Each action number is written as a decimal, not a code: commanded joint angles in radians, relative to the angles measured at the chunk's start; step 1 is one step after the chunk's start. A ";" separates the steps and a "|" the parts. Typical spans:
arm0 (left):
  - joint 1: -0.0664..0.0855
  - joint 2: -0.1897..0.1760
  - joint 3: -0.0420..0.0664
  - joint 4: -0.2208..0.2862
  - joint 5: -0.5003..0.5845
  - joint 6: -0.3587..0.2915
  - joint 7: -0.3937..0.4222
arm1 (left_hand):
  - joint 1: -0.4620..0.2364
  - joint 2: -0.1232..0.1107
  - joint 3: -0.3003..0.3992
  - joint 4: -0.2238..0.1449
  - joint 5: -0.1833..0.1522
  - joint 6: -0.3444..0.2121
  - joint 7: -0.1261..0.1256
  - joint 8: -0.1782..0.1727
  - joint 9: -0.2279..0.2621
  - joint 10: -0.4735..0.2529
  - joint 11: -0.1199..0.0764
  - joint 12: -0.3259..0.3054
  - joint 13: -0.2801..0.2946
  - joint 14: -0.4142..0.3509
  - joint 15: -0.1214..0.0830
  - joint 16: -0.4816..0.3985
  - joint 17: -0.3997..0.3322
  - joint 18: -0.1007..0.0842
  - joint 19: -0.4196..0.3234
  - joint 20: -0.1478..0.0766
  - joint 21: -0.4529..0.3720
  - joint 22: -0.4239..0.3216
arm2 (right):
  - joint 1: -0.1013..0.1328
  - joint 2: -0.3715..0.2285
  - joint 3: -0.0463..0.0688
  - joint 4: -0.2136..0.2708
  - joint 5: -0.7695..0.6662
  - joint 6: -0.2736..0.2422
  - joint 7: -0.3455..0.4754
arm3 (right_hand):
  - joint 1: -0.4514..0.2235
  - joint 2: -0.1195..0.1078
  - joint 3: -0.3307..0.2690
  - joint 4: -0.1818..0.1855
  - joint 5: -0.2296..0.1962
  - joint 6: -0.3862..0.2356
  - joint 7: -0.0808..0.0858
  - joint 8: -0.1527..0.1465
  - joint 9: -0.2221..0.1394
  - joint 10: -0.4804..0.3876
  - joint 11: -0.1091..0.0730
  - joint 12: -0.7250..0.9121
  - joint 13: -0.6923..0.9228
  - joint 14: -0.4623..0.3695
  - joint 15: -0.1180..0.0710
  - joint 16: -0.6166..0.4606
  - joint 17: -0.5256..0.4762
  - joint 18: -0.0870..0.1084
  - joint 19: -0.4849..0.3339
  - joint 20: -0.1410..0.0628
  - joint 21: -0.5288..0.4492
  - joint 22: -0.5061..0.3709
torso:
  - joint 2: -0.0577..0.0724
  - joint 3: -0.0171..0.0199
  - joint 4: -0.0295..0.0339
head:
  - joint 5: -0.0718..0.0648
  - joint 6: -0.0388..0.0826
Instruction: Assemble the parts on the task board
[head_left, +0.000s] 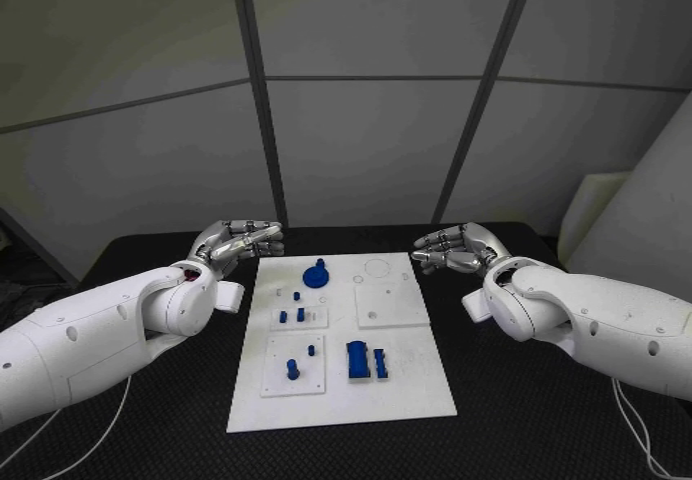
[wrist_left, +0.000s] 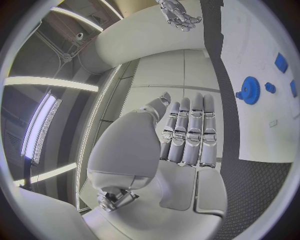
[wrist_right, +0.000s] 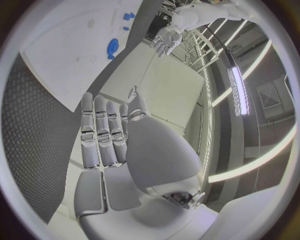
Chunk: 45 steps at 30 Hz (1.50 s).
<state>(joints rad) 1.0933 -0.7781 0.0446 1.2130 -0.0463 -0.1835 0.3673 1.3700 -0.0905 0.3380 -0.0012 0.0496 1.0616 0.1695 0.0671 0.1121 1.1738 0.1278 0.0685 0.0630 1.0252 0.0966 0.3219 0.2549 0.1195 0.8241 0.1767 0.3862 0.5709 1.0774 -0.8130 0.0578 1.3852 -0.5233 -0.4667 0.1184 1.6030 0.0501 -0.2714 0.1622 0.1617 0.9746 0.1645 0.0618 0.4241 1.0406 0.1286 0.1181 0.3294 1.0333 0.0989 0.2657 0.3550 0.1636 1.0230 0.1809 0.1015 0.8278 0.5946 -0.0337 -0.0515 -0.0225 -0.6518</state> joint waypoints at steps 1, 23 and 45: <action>0.002 0.034 0.001 -0.060 0.103 -0.026 0.087 | -0.009 0.006 -0.002 0.007 0.004 -0.028 0.004 -0.004 -0.013 -0.026 0.011 -0.006 -0.002 -0.067 0.031 -0.080 -0.038 0.021 -0.077 0.022 -0.072 -0.047 | 0.008 0.054 0.001 -0.109 0.219 0.134 0.170 | -0.030 0.009 -0.011 -0.011 -0.001 -0.016 0.002 0.001 -0.051 -0.014 0.014 -0.042 -0.059 -0.043 0.014 -0.083 -0.063 0.005 -0.030 0.022 -0.039 -0.073 | -0.028 -0.0078 -0.0033 | 0.011 0.032; -0.010 0.185 -0.001 -0.236 0.175 -0.096 0.110 | -1.061 0.090 -0.338 0.072 -0.050 -0.916 -0.169 -0.067 -0.112 -0.981 -0.128 -0.069 -0.063 -0.925 -0.097 -0.322 -0.255 -0.120 -0.824 -0.096 -0.386 -0.571 | 0.010 0.265 -0.002 -0.404 0.316 0.171 0.201 | -0.842 0.030 0.099 -0.162 -0.051 -0.537 -0.090 -0.062 -0.424 -0.642 -0.129 -0.118 -0.329 -0.667 -0.022 -0.266 -0.355 -0.056 -0.626 -0.013 -0.102 -0.650 | -0.045 0.0059 0.0099 | 0.025 0.063; -0.041 0.011 -0.042 0.317 0.055 -0.553 0.150 | -1.370 0.090 -0.338 0.001 -0.050 -1.062 -0.169 -0.067 -0.112 -1.174 -0.128 -0.069 -0.063 -1.025 -0.097 -0.322 -0.255 -0.120 -0.824 -0.177 -0.386 -0.571 | -0.025 0.048 -0.054 0.146 0.510 -0.272 0.389 | -1.299 -0.050 0.201 -0.162 -0.162 -0.800 -0.164 -0.062 -0.424 -0.881 -0.129 -0.118 -0.329 -0.887 -0.099 -0.266 -0.355 -0.164 -0.864 -0.181 -0.102 -0.757 | -0.050 0.0337 0.0515 | 0.023 0.052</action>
<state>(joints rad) 1.0513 -0.7634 0.0027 1.5131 0.0585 -0.6215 0.4875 0.0065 -0.0009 0.0000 0.0026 0.0034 0.0035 0.0002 0.0036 0.0010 0.0041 0.0006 0.0035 0.0009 0.0055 -0.0001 0.0032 0.0011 -0.0069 -0.0001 0.0054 0.0026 0.0009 1.0512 -0.7600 0.0035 1.5151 -0.0696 -0.6255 0.4382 0.4151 0.0043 -0.0970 -0.0004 0.0203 0.2381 0.0037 0.0039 0.0021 0.2171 0.0016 0.0073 0.0013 0.1992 0.0036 0.0047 0.0021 0.0432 0.2169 0.0828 0.0067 0.0970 0.5442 -0.0004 -0.0006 -0.0003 -0.6002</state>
